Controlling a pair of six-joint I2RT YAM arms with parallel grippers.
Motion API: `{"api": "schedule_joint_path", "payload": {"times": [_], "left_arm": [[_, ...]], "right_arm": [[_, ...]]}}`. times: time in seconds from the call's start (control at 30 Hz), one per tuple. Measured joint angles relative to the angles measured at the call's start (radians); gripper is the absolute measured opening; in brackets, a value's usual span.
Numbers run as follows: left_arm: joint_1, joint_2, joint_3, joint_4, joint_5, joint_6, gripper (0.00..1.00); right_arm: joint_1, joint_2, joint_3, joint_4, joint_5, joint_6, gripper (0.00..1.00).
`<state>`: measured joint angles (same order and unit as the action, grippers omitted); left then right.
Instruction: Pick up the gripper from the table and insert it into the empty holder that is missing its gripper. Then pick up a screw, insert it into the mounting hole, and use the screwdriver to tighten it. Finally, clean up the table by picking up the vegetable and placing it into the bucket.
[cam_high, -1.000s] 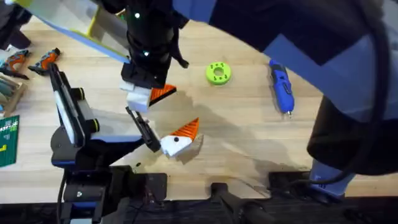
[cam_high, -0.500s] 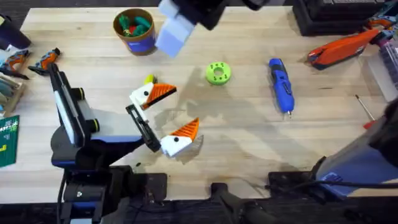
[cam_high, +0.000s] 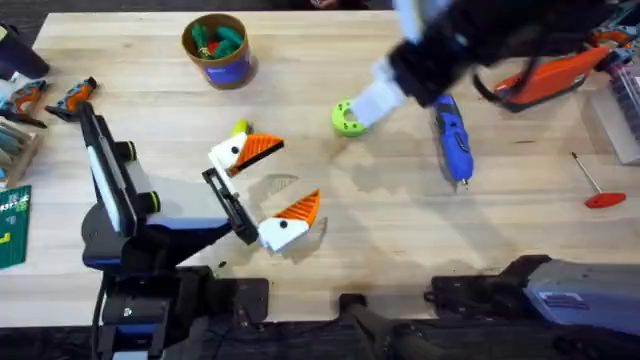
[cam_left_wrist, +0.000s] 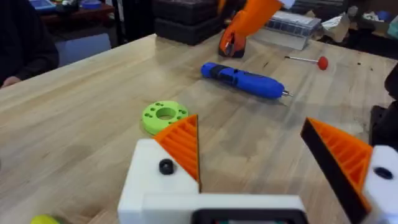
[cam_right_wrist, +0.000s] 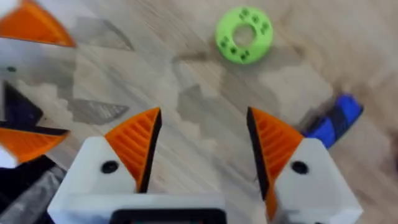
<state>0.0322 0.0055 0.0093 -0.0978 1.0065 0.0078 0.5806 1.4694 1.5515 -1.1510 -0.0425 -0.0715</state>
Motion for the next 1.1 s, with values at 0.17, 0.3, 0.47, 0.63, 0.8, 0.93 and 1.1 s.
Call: {"api": "schedule_joint_path", "payload": {"times": [0.17, 0.3, 0.47, 0.63, 0.8, 0.93, 1.1], "left_arm": [[0.000, 0.000, 0.000, 0.000, 0.000, 0.000, 0.986], [0.000, 0.000, 0.000, 0.000, 0.000, 0.000, 0.986], [0.000, 0.000, 0.000, 0.000, 0.000, 0.000, 0.986], [0.000, 0.000, 0.000, 0.000, 0.000, 0.000, 0.986], [0.000, 0.000, 0.000, 0.000, 0.000, 0.000, 0.985], [0.000, 0.000, 0.000, 0.000, 0.000, 0.000, 0.986], [0.000, 0.000, 0.000, 0.000, 0.000, 0.000, 0.985]], "right_arm": [[-0.126, -0.112, -0.174, 0.003, 0.048, 0.113, 0.801], [-0.228, -0.171, -0.264, 0.006, 0.085, 0.158, 0.803], [-0.374, -0.202, -0.323, 0.003, 0.104, 0.180, 0.898], [-0.484, -0.179, -0.334, 0.007, 0.109, 0.185, 0.989], [-0.530, -0.172, -0.336, 0.025, 0.109, 0.188, 0.991], [-0.531, -0.172, -0.336, 0.026, 0.109, 0.192, 0.991], [-0.531, -0.172, -0.336, 0.027, 0.109, 0.192, 0.991]]}}
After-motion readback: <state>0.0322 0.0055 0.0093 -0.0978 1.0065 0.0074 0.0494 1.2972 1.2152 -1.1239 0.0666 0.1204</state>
